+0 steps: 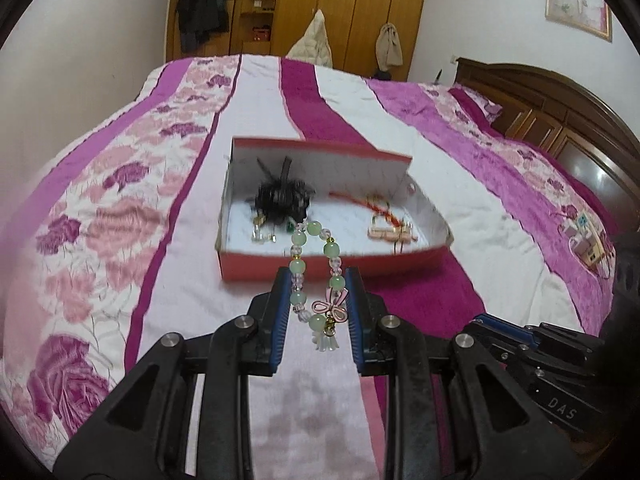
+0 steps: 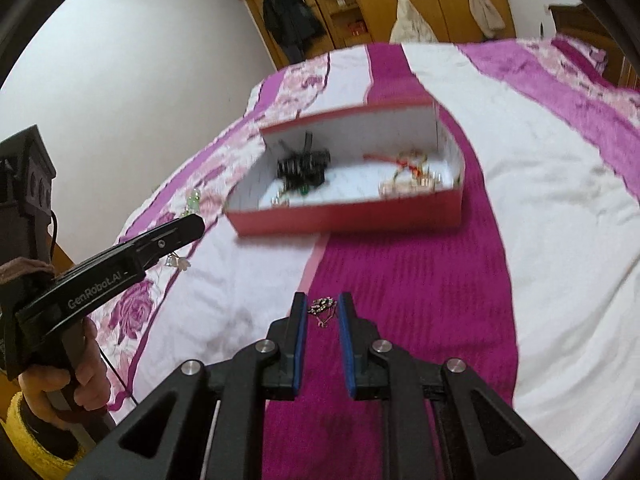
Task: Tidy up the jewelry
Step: 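Carry the bead bracelet and gold ring into the shoebox and open both tools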
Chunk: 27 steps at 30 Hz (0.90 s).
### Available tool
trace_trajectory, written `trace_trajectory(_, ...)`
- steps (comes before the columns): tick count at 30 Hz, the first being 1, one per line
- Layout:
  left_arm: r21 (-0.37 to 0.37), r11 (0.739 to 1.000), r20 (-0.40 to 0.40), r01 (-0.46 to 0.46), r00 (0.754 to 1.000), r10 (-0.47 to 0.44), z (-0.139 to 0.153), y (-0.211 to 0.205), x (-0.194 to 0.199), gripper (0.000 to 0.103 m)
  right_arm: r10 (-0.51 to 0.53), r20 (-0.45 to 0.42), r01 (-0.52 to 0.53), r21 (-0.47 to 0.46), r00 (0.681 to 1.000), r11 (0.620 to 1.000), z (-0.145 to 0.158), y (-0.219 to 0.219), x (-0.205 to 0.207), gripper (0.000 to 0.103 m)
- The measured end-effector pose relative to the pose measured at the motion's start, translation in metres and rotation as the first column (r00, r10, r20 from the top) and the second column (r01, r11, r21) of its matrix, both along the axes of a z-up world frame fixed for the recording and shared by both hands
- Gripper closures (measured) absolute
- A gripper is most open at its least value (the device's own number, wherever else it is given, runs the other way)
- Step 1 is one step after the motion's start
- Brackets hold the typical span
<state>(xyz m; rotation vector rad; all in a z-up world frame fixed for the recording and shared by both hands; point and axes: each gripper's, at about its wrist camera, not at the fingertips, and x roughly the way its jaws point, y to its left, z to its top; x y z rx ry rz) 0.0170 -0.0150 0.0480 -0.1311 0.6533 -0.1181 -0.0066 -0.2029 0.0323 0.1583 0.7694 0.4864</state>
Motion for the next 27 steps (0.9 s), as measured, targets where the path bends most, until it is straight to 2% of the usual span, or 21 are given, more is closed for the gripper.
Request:
trace_trajectory(8, -0.009, 1.0, 0.053, -0.017, 0.998, 0.017, 0.014, 0.003, 0.021, 0.085, -0.031, 0.096, 0.03, 0.017, 0.995, 0.999, 0.027, -0.001, 0.025, 0.086)
trace_trajectory(12, 0.017, 0.999, 0.093, -0.032, 0.995, 0.03, 0.019, 0.003, 0.033, 0.085, -0.055, 0.145, 0.056, -0.005, 0.988, 0.998, 0.036, 0.003, 0.037, 0.086)
trace_trajectory(20, -0.001, 0.999, 0.12, -0.051, 0.991, 0.051, 0.019, 0.008, 0.06, 0.085, -0.08, 0.207, 0.085, -0.016, 0.975, 0.996, 0.04, 0.008, 0.073, 0.086)
trace_trajectory(27, -0.023, 0.997, 0.103, -0.075, 0.992, 0.077, 0.007, 0.014, 0.086, 0.084, -0.112, 0.24, 0.127, -0.047, 0.964, 0.991, 0.034, 0.012, 0.104, 0.086)
